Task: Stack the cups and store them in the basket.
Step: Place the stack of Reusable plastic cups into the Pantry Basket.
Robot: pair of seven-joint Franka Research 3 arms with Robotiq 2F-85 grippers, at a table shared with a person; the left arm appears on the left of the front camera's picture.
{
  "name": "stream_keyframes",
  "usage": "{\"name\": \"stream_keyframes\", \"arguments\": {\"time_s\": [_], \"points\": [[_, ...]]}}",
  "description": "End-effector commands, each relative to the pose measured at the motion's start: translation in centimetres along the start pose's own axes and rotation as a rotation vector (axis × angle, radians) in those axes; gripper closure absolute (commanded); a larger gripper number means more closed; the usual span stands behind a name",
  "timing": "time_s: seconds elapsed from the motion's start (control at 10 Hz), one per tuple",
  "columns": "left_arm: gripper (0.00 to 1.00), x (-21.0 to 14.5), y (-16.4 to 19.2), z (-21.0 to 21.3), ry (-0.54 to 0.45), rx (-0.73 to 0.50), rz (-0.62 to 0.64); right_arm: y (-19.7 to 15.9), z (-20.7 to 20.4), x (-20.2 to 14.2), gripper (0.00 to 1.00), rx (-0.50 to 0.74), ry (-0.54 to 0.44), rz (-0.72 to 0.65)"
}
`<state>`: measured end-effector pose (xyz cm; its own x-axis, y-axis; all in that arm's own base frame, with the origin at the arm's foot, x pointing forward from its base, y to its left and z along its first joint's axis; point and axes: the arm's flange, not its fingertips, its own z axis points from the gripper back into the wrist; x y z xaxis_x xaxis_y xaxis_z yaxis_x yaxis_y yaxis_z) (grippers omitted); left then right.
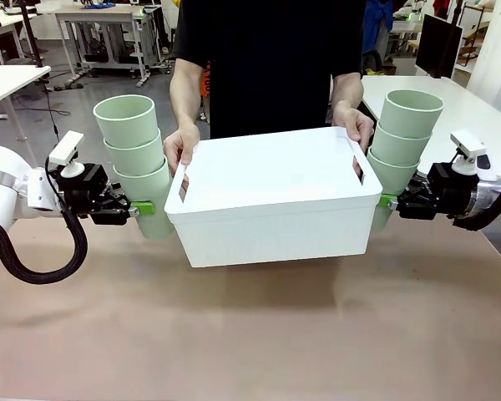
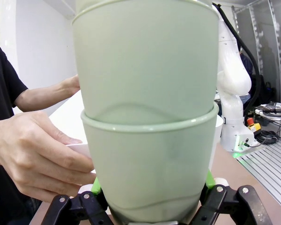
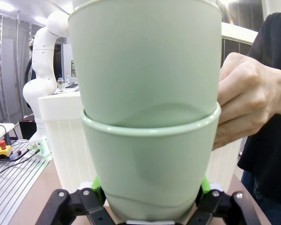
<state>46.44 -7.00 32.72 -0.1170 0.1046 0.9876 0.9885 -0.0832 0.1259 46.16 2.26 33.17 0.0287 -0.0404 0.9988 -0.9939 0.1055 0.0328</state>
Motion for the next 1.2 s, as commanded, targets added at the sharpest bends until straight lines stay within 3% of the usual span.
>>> {"name": "stream_keyframes", "arguments": {"time_s": [0.0, 0.3, 0.7, 1.1], "points": [[0.13, 4.1, 0.8, 1.0, 0.042, 0.012, 0.015, -0.2, -0.2, 0.5, 0.15, -0.015, -0.01, 0.01], [0.13, 10.7, 2.2, 0.2, 0.156, 0.01, 0.056, -0.2, -0.2, 0.5, 0.15, -0.015, -0.01, 0.01], [0.13, 18.9, 2.9, -6.2, 0.511, -0.029, 0.05, -0.2, -0.2, 0.5, 0.15, -0.015, -0.01, 0.01], [0.13, 21.8, 3.4, -14.8, 0.817, -0.043, 0.029, -0.2, -0.2, 0.5, 0.15, -0.015, -0.01, 0.01]]}}
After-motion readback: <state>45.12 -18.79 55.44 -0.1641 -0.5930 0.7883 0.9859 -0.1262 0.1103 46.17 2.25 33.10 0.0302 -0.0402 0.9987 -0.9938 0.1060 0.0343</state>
